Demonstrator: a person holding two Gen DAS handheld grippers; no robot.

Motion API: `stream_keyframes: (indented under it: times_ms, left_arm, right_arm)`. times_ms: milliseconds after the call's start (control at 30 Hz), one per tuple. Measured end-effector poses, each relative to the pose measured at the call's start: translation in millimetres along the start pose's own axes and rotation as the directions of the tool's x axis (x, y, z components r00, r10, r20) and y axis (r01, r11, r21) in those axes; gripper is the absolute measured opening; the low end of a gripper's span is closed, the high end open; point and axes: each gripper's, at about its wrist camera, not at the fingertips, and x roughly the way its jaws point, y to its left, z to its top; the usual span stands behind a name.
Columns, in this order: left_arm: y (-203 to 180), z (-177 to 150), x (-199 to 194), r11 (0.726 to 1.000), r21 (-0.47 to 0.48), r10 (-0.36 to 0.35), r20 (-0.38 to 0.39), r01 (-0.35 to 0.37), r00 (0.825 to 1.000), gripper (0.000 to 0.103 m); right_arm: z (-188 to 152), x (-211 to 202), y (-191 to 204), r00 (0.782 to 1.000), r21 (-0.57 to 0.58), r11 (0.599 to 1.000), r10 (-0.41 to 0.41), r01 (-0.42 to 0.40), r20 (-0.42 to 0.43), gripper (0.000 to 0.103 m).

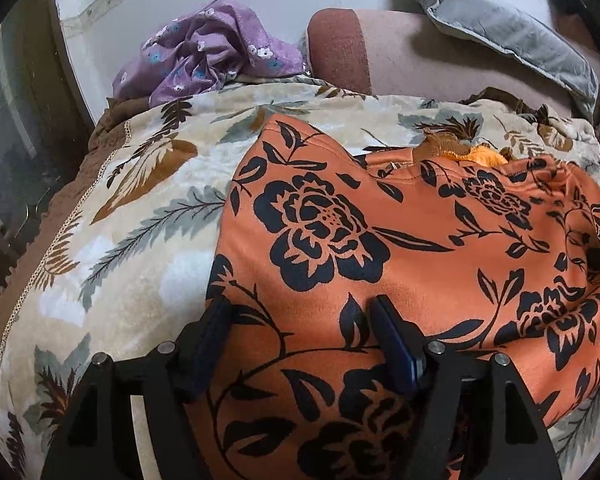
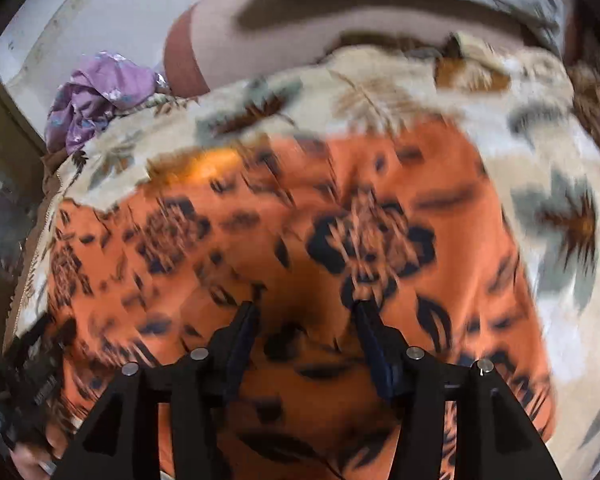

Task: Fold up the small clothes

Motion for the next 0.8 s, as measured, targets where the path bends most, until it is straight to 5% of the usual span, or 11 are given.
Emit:
stream_keyframes:
  times_ms: [200,533,633,800]
  left_arm:
    - [-0.2,0.8,3.2,1.000,-0.001,0.007,-0.005,-0.007,1.000,0.076]
    - [-1.7,-0.5,5.0,1.000,0.002,0.031,-0.007,-0.031,0.999,0.081]
    - [0.4,-1.3,7.2,0.998,-0.013,0.068,-0.023,-0.068,0.997,0.095]
    - [21.1,-6.5,0.2,0.986,-0.167,-0.034,-0.118,0.014,0.992,0.096]
  right_arm:
    - [-39.2,-14.5,8.1,0.998,-0.119,0.991,-0.049,0.054,0.043,0.056]
    - [-51.8,-22.0,3.4,0.997,-0.114,0.992,-0.054,0.061,0.062,0.056]
    - [-49.8,-20.5,5.7,0.996,-0.116,0.991,-0.063,0.070,0.064,0.056]
    - [-40.5,-25.5,7.7,0.997,-0.110,0.992,-0.062,0.066,0.044,0.056]
